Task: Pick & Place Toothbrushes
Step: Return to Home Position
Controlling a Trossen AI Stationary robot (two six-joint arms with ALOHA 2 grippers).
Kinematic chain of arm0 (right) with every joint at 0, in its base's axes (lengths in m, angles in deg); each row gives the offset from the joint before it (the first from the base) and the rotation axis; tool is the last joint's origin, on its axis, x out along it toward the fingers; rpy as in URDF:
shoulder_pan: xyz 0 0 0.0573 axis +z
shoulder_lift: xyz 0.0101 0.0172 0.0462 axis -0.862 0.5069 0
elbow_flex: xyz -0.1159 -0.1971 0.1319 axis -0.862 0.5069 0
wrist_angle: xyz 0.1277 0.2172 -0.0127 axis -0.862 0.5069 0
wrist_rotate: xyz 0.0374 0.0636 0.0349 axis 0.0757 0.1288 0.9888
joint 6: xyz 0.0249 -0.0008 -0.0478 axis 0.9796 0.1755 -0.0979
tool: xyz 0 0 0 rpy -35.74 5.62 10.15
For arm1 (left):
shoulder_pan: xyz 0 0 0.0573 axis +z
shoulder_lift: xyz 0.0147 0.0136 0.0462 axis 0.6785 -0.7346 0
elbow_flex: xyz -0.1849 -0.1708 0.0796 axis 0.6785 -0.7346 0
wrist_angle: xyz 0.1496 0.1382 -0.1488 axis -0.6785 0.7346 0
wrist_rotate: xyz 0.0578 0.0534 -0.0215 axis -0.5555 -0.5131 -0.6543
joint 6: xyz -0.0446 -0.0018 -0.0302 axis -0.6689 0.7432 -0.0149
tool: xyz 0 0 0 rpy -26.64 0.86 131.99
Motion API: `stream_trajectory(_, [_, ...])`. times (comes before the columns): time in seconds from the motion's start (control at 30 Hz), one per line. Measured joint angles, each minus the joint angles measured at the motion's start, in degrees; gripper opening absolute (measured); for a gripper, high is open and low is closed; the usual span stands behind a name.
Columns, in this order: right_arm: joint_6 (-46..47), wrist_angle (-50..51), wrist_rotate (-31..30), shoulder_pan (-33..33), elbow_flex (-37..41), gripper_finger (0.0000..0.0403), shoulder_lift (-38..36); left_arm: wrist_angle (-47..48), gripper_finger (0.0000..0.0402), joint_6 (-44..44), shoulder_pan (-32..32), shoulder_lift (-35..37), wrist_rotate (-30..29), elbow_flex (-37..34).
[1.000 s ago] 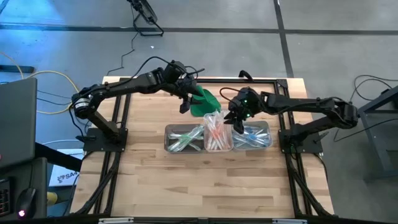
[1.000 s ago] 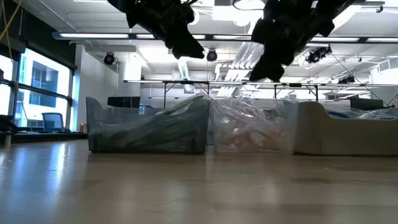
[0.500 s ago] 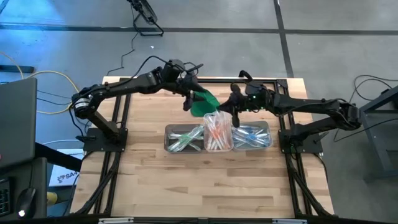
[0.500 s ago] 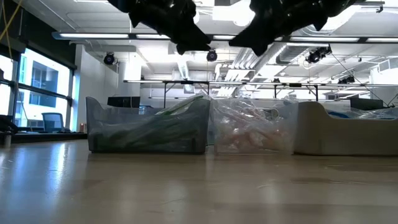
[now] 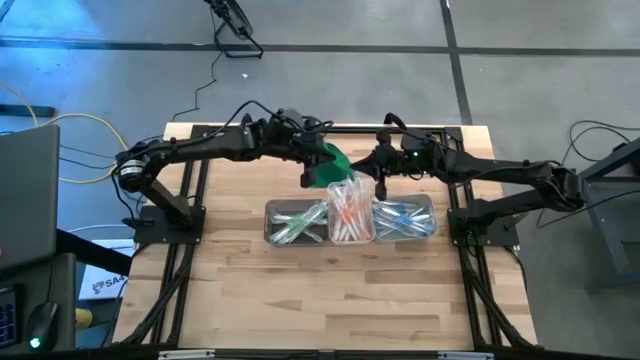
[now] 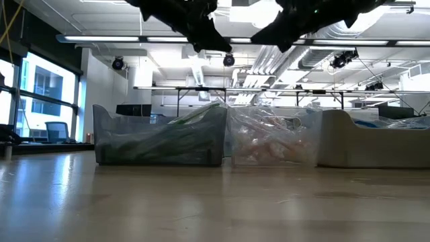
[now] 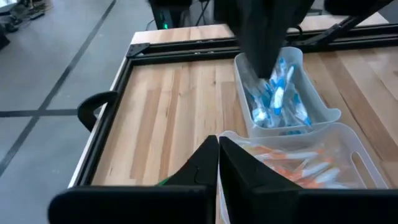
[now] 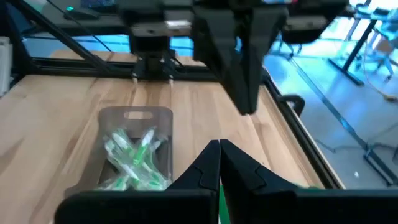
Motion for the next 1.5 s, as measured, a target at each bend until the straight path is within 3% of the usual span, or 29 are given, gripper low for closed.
stream_trajectory(0.33, [-1.2,4.1,-0.9,0.0,1.1,0.0002,-7.6,-0.7,0.0002,1.8,0.0,4.5,-2.8,-2.6])
stream_trajectory(0.47, [-0.7,4.1,-1.4,0.0,4.2,0.0002,-10.5,-3.9,0.0001,1.5,0.1,10.3,-6.8,-10.7])
stream_trajectory(0.83, [1.0,3.8,-5.0,0.0,10.8,0.0002,-20.8,-15.7,0.0000,-1.7,0.0,33.2,-6.6,-33.7])
stream_trajectory(1.2, [3.5,7.9,-9.2,0.0,16.3,0.0002,-34.1,-15.8,0.0000,-4.1,0.0,48.3,-14.9,-44.5])
stream_trajectory(1.5, [5.7,15.1,-12.0,0.0,17.6,0.0002,-42.8,-16.7,0.0000,-4.1,0.0,56.9,-15.4,-51.8])
